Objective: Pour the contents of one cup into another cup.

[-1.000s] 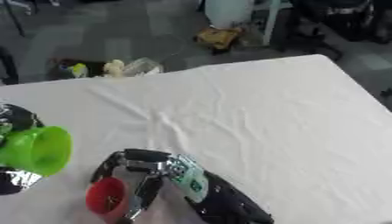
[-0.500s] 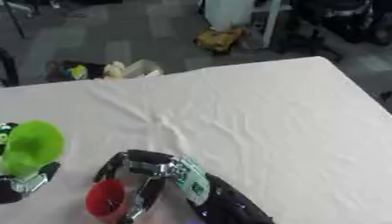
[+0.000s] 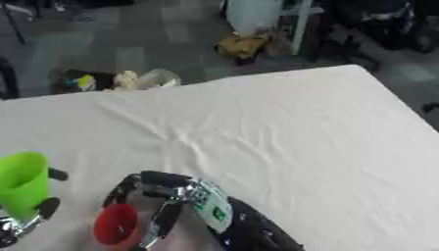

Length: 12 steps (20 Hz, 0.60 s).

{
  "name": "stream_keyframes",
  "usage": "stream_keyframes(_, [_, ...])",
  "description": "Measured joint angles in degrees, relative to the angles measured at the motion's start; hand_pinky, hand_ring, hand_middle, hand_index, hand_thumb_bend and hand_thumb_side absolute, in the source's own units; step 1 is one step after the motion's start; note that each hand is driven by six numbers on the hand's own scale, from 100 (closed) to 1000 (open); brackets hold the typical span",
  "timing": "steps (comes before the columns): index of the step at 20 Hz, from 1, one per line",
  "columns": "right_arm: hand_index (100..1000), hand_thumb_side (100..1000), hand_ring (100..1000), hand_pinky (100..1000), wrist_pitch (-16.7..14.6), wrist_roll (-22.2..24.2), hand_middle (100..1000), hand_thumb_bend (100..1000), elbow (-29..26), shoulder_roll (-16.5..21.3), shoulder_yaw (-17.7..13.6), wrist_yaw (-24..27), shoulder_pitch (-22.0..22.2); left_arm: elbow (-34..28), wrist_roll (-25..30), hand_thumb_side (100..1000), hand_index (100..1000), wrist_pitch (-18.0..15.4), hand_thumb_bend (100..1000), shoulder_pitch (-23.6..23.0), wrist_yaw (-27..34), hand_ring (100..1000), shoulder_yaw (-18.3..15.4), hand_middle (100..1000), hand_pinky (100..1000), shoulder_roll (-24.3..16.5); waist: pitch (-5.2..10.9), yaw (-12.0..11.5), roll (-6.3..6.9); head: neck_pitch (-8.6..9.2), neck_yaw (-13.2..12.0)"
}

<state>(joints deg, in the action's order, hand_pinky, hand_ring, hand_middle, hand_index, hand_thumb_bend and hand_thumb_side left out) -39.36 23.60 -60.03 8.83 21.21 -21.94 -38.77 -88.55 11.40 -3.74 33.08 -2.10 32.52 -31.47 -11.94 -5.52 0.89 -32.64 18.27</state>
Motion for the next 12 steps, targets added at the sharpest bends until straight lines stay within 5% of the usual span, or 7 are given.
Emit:
stream_keyframes(3, [782,624,645,908,-0.1,-0.1,525,851,0.0,0.0,0.0,-0.1,0.0,0.1,1.0,814,957,-2.2,799,-0.3,-2.4,1000,0.4,946,704,0.0,0.00,0.0,0.00,0.00,0.0])
stream_keyframes(5, [782,627,644,908,-0.1,-0.1,525,849,0.0,0.0,0.0,-0.1,0.0,0.0,1.9,821,966,-3.8,883,-0.4,-4.9,1000,0.5,964,739,-0.1,0.00,0.0,0.00,0.00,0.1])
stream_keyframes(12, [783,635,645,909,-0.2,-0.3,525,847,0.2,0.0,0.0,-0.1,0.0,0.0,1.3,819,967,-7.2,897,-0.9,-13.8,1000,0.4,970,765,-0.5,0.00,0.0,-0.19,0.00,0.4])
